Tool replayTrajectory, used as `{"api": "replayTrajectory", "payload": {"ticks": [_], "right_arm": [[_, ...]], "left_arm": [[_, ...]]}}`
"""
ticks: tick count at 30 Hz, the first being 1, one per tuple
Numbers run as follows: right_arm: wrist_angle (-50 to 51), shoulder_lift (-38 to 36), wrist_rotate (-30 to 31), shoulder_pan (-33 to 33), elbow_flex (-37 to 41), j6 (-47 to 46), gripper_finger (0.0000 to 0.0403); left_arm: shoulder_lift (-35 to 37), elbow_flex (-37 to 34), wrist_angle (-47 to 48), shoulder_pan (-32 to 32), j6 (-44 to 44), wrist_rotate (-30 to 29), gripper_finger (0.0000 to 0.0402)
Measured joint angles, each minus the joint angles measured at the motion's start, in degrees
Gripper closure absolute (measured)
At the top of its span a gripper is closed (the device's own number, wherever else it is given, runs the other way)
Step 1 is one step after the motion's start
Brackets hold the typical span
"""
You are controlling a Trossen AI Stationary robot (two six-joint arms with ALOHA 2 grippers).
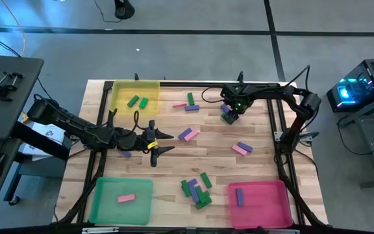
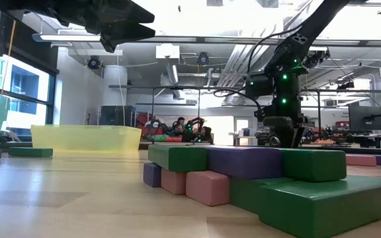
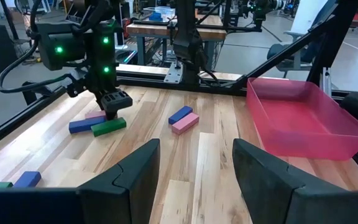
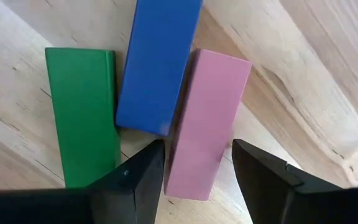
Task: Sort blocks
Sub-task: Put the pink block into the green bin
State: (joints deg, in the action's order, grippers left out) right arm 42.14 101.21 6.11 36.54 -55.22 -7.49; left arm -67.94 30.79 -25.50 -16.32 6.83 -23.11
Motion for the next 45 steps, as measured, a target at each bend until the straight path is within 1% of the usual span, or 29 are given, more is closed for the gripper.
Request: {"api": "replayTrajectory", "payload": {"ticks": [3, 6, 8, 12, 13, 18, 20, 21, 23, 24, 26, 30, 35, 38, 41, 45], "right_arm": [[-0.07, 0.05, 0.61, -0.45, 0.02, -1.03, 0.0224], [0.05, 0.11, 0.63, -0.49, 0.04, -1.86, 0.0241], [0.13, 0.17, 0.28, -0.51, 0.04, -2.27, 0.0265], [1.05, 0.17, -0.03, -0.46, 0.0, -2.64, 0.033], [1.36, 0.17, 0.01, -0.45, 0.0, -2.61, 0.034], [5.45, -1.91, 0.44, -0.81, 0.07, -2.75, 0.0341], [9.88, -4.39, 1.5, -1.7, 0.77, -2.94, 0.0341], [12.22, -6.15, 2.22, -2.34, 0.97, -3.07, 0.0341], [11.1, -10.16, 4.98, -4.05, 0.27, -4.59, 0.0341], [12.25, -12.22, 7.11, -5.16, 0.19, -5.74, 0.0341], [15.42, -16.05, 10.34, -7.72, 0.64, -7.89, 0.0341], [13.0, -24.19, 14.5, -14.94, 0.35, -12.04, 0.0341], [4.24, -29.43, 20.93, -28.55, 0.39, -15.59, 0.0341], [-4.35, -28.7, 24.22, -37.56, 0.37, -13.84, 0.0341], [-15.03, -26.62, 27.26, -45.63, 0.33, -9.89, 0.0341], [-29.67, -22.19, 29.85, -53.44, 0.33, -3.64, 0.0341]], "left_arm": [[0.0, 0.0, 0.0, -0.02, 0.0, 0.0, 0.0213], [0.0, 0.0, 0.0, -0.02, 0.0, 0.0, 0.0213], [0.0, 0.0, 0.0, 0.01, 0.02, 0.0, 0.0213], [0.0, 0.0, 0.0, 0.0, 0.02, 0.0, 0.0213], [0.0, 0.0, 0.0, -0.02, 0.02, 0.0, 0.0213], [0.0, 0.0, 0.0, -0.02, 0.7, 0.0, 0.0213], [0.0, 0.0, 0.0, -0.02, 1.01, 0.0, 0.0213], [0.0, 0.02, -0.02, -0.01, 1.01, 0.0, 0.0213], [0.0, 0.02, -0.03, -0.03, 0.98, 0.0, 0.0213], [0.0, 0.02, -0.07, -0.13, 1.01, -0.03, 0.0213], [0.0, 0.02, -0.09, -0.19, 0.43, -0.09, 0.0213], [0.0, 0.02, -1.11, -0.26, -1.3, -0.11, 0.0213], [-0.32, 0.02, -4.88, -0.26, -4.7, -0.17, 0.0213], [-1.61, 0.02, -9.24, -0.26, -7.59, -0.08, 0.0213], [-4.11, 0.04, -14.31, -0.26, -10.34, 0.1, 0.0213], [-8.58, 0.07, -21.23, -0.26, -13.35, 3.77, 0.0213]]}}
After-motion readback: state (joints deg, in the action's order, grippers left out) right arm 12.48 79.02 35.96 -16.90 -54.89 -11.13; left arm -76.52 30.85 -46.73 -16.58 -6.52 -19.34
